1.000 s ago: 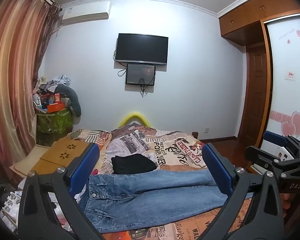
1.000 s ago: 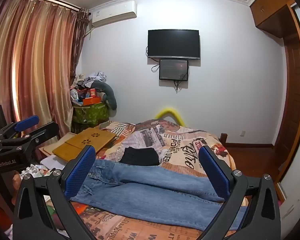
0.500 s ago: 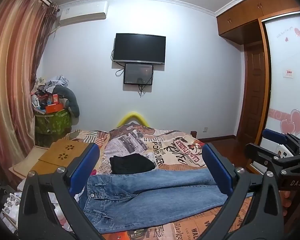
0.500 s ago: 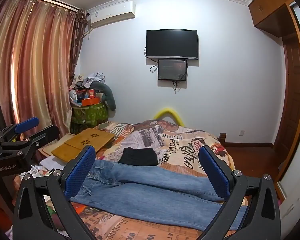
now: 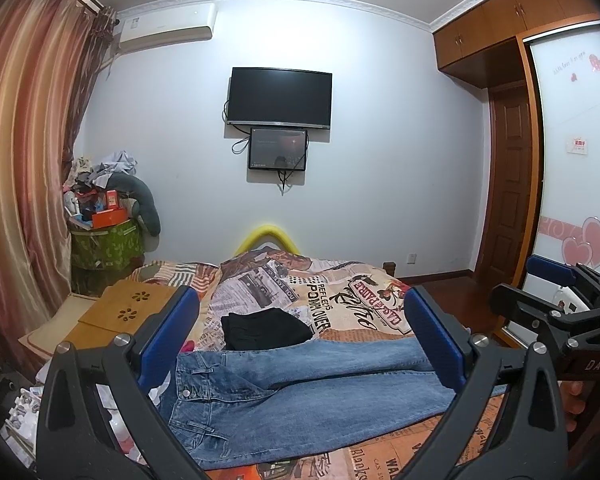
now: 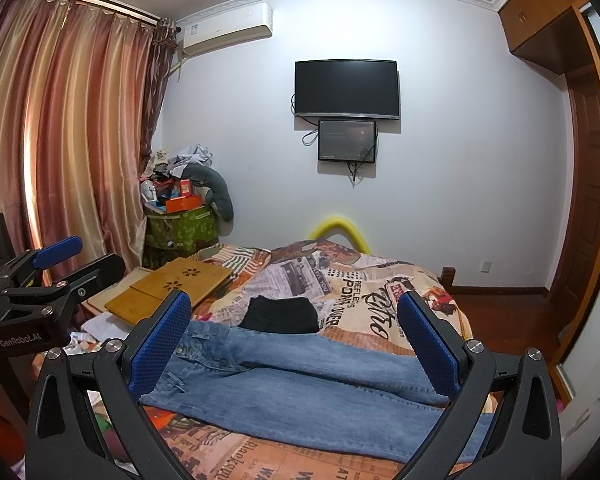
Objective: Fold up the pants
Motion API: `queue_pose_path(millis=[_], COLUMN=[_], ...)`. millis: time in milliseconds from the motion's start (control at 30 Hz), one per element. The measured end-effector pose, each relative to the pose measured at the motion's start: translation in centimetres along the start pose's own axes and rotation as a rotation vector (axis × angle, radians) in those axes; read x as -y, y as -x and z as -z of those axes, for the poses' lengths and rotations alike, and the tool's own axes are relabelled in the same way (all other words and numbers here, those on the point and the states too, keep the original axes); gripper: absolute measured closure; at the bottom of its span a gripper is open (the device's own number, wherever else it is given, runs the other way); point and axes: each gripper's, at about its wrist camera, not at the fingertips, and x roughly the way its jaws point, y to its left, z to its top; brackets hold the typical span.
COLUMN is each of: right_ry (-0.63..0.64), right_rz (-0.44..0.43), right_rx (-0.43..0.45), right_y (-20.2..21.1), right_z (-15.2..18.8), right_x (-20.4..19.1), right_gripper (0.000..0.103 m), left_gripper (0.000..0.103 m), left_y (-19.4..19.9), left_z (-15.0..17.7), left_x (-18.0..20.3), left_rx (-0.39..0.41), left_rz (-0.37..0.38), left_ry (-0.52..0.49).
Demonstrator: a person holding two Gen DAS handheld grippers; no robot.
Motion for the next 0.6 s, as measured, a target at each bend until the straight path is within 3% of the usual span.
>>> queue_pose_path(millis=[600], right_ry=[0.004], right_rz=[-0.008], right_rx=[-0.006], right_y=[-0.63], right_z=[0.18], right_x=[-0.25], right_gripper=[0.001], left_gripper=[0.0], left_y=[-0.23], left_z=[0.15], left_x=[-0.32], left_rx=[-0.001], left_rz=[-0.005], left_ry=[0.004])
